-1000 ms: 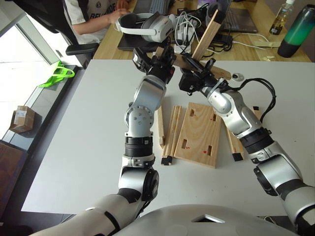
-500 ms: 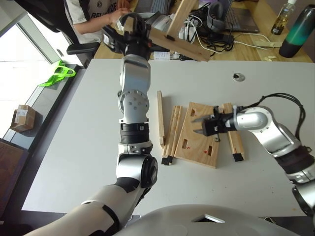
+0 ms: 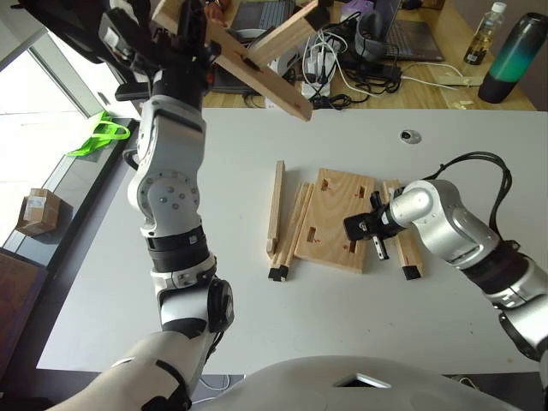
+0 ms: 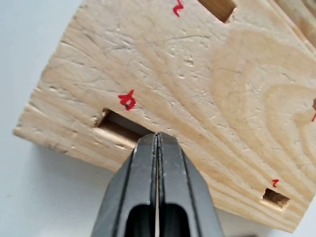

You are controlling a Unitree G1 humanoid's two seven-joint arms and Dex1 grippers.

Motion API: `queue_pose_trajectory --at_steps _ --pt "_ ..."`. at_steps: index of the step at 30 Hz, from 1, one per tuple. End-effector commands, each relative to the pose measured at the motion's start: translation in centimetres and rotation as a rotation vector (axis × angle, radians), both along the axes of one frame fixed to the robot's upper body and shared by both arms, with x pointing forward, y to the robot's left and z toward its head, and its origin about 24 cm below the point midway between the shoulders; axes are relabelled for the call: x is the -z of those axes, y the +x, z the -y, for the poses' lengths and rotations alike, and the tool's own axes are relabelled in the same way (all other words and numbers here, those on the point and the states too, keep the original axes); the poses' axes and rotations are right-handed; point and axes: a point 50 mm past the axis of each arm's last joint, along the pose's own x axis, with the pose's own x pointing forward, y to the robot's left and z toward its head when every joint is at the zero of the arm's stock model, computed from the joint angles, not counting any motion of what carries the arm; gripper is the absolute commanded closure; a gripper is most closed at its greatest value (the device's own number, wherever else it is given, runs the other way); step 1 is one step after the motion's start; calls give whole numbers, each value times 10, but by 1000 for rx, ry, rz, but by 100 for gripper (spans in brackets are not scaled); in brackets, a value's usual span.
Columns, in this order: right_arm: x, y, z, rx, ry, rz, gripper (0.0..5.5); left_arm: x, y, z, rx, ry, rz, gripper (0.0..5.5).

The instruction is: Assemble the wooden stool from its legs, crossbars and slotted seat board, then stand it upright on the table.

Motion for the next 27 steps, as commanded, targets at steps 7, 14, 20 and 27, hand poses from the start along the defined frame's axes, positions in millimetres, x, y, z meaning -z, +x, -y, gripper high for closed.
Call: queue_pose_trajectory --at_steps 7,14,20,27 --pt "31 7 -28 164 248 -66 550 40 -22 18 197 270 -129 448" --pt "-1 -6 12 379 514 -159 550 50 -31 10 206 442 -178 448" --pt "-16 -37 83 533 502 -196 550 78 -30 -7 206 516 -203 448" --pt "-17 -44 95 619 558 -170 550 120 -37 -4 349 448 -278 448"
